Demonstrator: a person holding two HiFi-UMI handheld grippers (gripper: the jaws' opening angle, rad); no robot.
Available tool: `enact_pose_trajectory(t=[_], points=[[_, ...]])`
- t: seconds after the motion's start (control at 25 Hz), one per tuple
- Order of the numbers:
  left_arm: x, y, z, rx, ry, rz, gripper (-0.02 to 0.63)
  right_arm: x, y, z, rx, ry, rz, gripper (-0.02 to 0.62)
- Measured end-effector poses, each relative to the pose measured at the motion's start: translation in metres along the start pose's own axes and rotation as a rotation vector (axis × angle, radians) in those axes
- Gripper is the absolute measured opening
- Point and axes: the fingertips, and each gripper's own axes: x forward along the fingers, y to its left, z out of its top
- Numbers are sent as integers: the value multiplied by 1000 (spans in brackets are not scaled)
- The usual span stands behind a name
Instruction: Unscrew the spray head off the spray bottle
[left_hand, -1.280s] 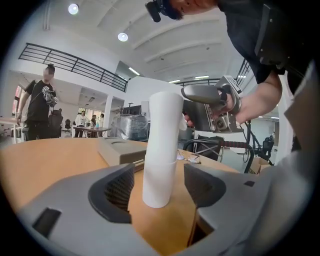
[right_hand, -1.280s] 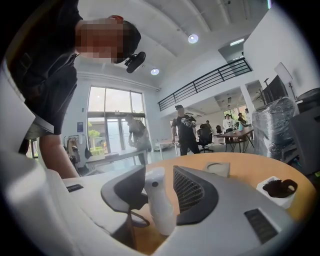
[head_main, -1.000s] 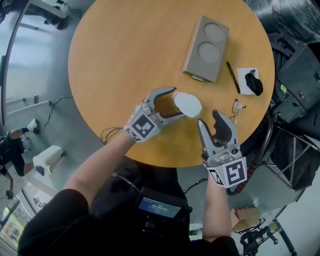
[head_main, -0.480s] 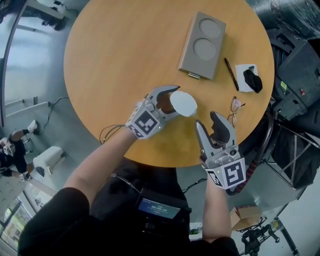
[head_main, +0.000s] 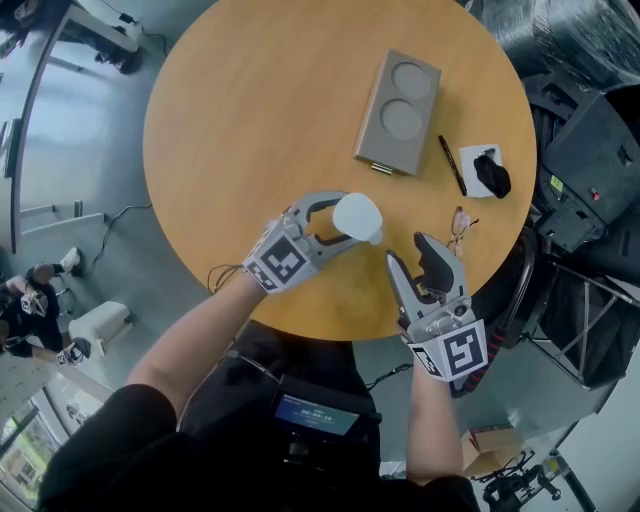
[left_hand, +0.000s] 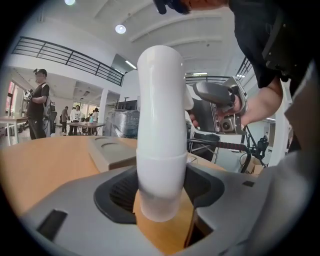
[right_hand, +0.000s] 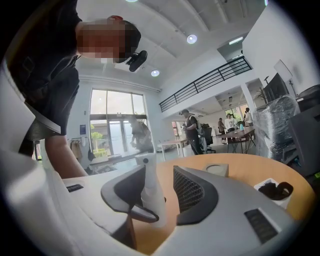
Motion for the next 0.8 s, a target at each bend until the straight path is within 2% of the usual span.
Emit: enact_pose_trajectory(t=[0.4, 0.8], points=[[-62, -31, 104, 14, -13, 35, 305, -10, 69, 97, -65, -34, 126, 187], [-115, -58, 167, 18, -15, 71, 305, -26, 123, 168, -101, -63, 187, 189]])
